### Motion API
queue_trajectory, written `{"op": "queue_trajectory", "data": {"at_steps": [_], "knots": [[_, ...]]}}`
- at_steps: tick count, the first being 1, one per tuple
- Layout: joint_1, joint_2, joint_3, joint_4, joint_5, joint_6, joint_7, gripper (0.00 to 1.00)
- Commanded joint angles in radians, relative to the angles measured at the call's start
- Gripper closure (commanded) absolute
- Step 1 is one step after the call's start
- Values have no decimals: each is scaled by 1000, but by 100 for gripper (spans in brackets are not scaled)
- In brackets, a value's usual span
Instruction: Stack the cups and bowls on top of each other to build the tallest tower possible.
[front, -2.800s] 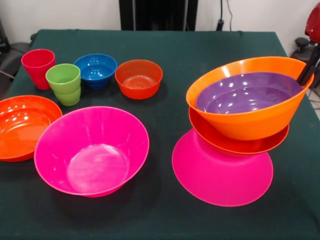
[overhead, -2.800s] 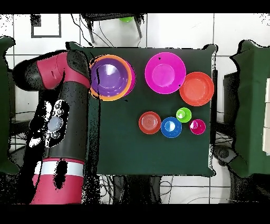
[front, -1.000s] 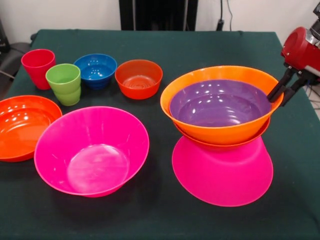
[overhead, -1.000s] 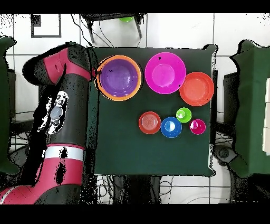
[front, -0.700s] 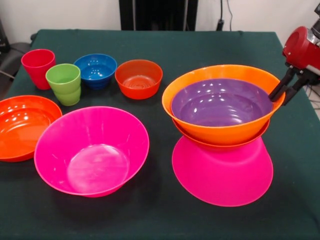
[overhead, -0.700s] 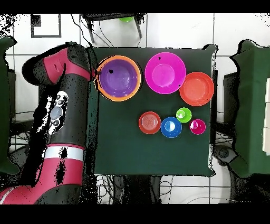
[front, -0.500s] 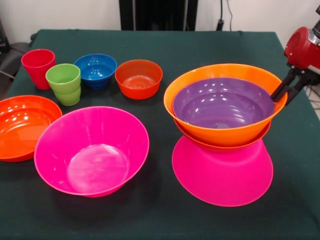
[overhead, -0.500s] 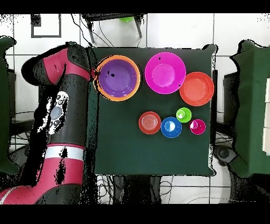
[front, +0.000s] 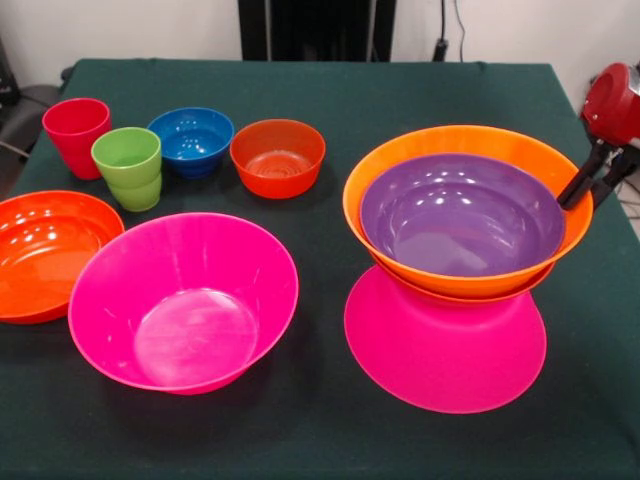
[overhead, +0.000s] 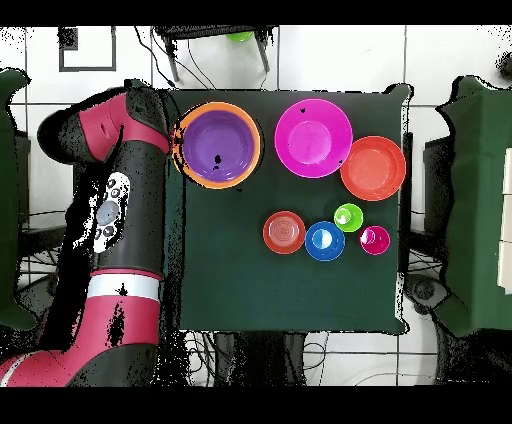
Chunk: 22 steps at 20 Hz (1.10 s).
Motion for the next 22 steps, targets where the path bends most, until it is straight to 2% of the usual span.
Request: {"op": "queue_trajectory", "data": {"at_steps": [1, 13, 22], "knots": [[-21, 1, 145, 63, 9, -63, -27, 100], [-16, -1, 137, 69, -6, -87, -15, 100], [-30, 19, 145, 32, -7, -86, -36, 100]]}}
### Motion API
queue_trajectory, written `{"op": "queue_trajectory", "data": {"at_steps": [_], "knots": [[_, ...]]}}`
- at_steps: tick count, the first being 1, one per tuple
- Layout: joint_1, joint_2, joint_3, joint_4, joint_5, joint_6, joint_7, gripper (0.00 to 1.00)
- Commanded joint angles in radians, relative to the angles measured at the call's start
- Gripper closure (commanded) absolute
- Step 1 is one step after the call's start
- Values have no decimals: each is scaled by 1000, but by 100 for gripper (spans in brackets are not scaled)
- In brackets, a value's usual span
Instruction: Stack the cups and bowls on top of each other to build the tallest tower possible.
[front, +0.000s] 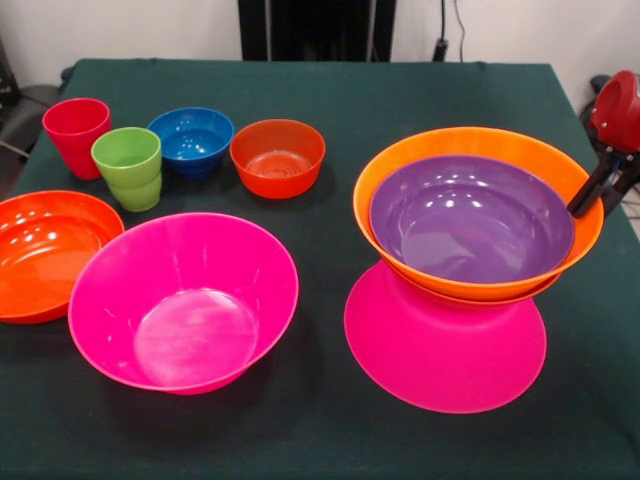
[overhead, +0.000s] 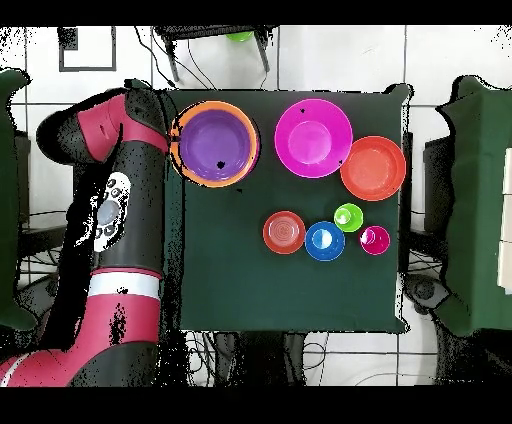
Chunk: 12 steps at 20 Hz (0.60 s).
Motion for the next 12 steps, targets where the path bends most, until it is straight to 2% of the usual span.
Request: {"op": "queue_trajectory", "data": {"at_steps": [1, 12], "knots": [[-31, 21, 133, 27, -7, -61, -39, 100], [-39, 59, 140, -18, -12, -79, -39, 100]]}}
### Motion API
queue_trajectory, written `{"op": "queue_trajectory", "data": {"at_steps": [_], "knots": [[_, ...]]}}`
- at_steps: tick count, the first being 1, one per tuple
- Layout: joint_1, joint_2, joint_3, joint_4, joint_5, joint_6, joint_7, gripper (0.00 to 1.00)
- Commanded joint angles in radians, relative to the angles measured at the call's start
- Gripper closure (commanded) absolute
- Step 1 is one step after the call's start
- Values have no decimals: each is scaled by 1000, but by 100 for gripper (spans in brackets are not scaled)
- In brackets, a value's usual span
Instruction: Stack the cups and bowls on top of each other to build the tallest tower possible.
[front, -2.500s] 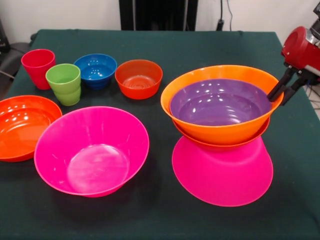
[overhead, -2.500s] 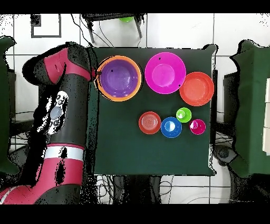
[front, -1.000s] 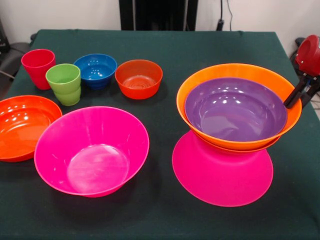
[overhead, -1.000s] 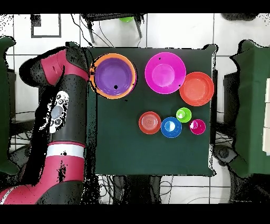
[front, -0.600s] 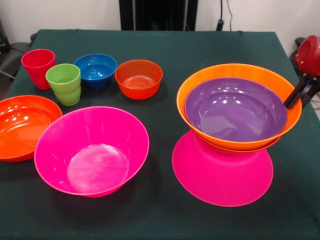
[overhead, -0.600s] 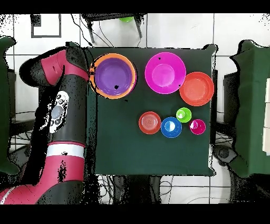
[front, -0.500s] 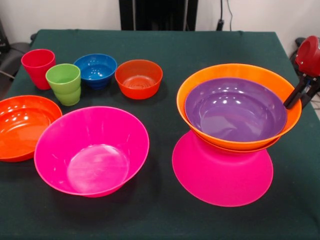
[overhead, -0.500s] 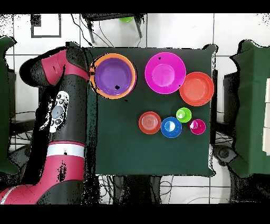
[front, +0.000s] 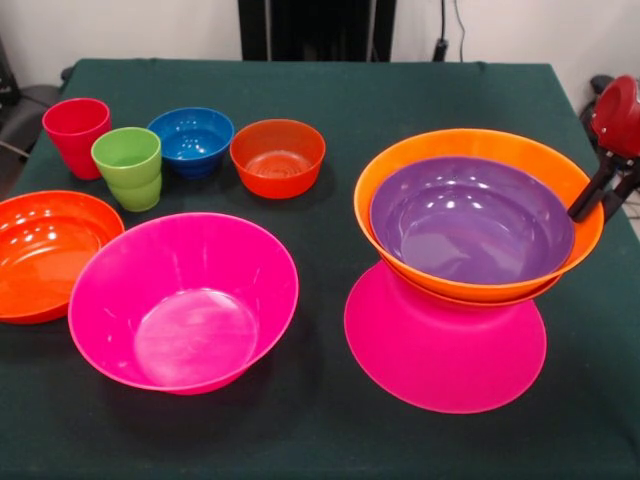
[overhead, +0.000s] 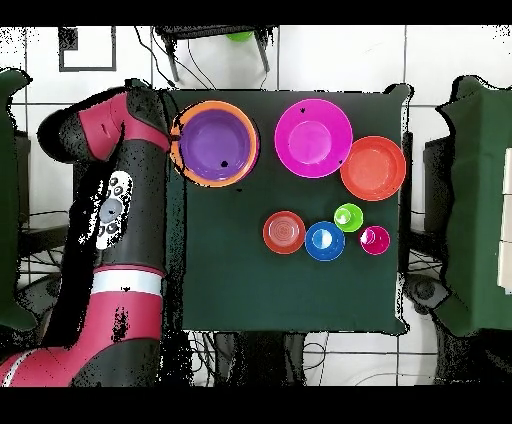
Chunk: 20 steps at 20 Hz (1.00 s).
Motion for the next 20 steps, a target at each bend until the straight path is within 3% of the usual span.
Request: {"op": "queue_trajectory", "data": {"at_steps": [1, 20], "knots": [[-35, 54, 134, -9, -13, -81, -40, 100], [-45, 76, 144, -44, -12, -82, -46, 100]]}}
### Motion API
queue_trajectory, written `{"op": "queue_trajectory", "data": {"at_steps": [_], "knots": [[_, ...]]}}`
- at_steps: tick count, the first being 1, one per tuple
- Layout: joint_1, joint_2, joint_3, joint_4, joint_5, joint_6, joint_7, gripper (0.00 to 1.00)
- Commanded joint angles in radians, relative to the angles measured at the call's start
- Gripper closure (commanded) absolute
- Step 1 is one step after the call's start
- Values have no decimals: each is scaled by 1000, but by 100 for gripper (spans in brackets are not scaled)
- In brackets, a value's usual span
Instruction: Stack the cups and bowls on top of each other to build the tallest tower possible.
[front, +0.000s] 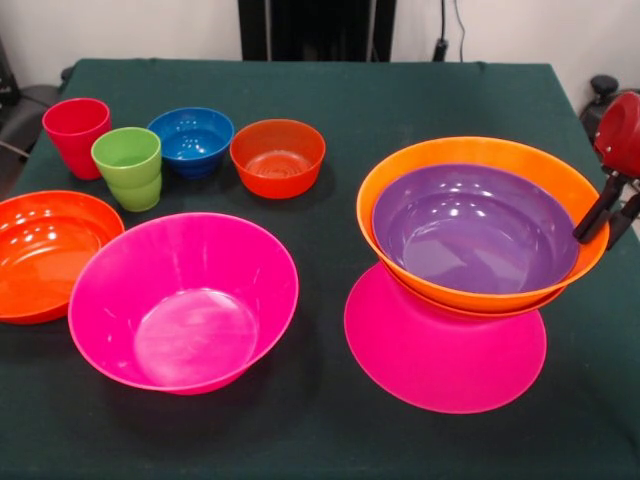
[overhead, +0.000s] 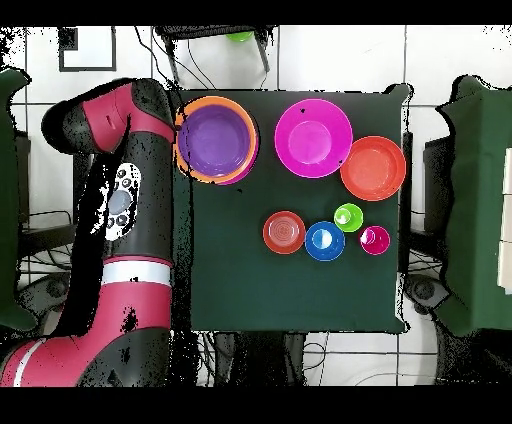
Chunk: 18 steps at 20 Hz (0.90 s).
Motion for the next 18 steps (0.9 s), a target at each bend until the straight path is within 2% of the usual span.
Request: {"op": "queue_trajectory", "data": {"at_steps": [1, 6, 7, 15, 18], "knots": [[-21, 48, 134, 20, -12, -71, -47, 100], [-22, 47, 137, 19, -11, -51, -63, 100], [-24, 46, 142, 22, -6, -45, -68, 0], [-23, 50, 139, 13, 1, -6, -49, 0], [-25, 40, 148, 33, 7, -24, -43, 0]]}}
